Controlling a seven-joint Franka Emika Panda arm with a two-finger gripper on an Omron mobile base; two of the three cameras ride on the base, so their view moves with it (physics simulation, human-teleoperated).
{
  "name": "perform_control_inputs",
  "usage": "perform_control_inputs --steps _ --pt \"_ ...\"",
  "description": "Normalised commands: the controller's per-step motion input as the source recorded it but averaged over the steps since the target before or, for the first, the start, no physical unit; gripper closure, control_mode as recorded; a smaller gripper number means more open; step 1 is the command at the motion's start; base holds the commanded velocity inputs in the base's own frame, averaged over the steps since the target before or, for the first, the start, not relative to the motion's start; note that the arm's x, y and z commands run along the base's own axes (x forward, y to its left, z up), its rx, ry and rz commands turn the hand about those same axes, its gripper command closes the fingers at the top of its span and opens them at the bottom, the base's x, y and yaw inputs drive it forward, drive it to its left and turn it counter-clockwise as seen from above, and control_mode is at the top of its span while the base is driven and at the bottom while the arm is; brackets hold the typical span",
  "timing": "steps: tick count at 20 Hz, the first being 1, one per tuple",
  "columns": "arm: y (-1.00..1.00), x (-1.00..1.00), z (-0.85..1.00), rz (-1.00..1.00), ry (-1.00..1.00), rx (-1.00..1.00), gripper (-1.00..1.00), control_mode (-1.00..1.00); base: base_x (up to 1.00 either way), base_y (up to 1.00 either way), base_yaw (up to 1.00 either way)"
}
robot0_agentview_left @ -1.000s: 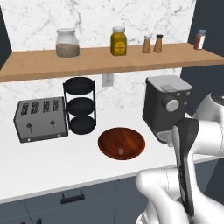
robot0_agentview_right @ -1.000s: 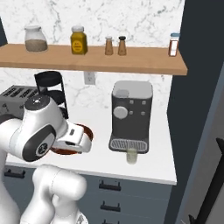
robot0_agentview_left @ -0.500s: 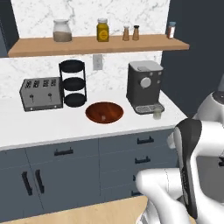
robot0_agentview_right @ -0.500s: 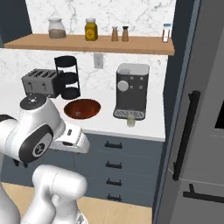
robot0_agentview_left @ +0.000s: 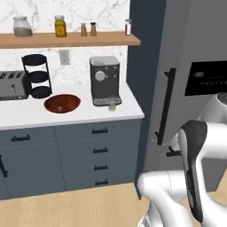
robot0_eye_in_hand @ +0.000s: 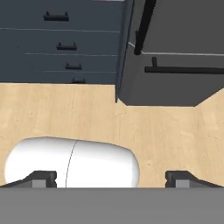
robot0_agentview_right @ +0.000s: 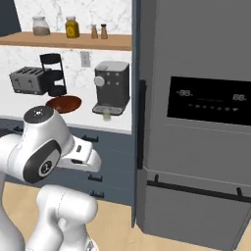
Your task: Grab a lemon wedge from the fridge and one ice cube from the ice bowl, and put them in the glass of lemonade.
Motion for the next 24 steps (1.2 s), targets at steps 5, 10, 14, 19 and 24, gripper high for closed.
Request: perform_control_inputs --steps 5,10,14,19,24 --pt "0.0 0.0 0.0 0.0 0.0 0.0 -1.0 1.0 -0.3 -0.44 0.04" --pt "0.0 0.0 0.0 0.0 0.0 0.0 -1.0 1.0 -0.11 -0.06 0.03" --pt "0.0 0.0 0.0 0.0 0.0 0.0 -1.0 1.0 -0.3 0.0 0.02" --pt "0.0 0.0 0.0 0.0 0.0 0.0 -1.0 1.0 -0.71 0.0 0.0" --pt "0.0 0.0 0.0 0.0 0.0 0.0 -1.0 1.0 -0.26 0.09 -0.11"
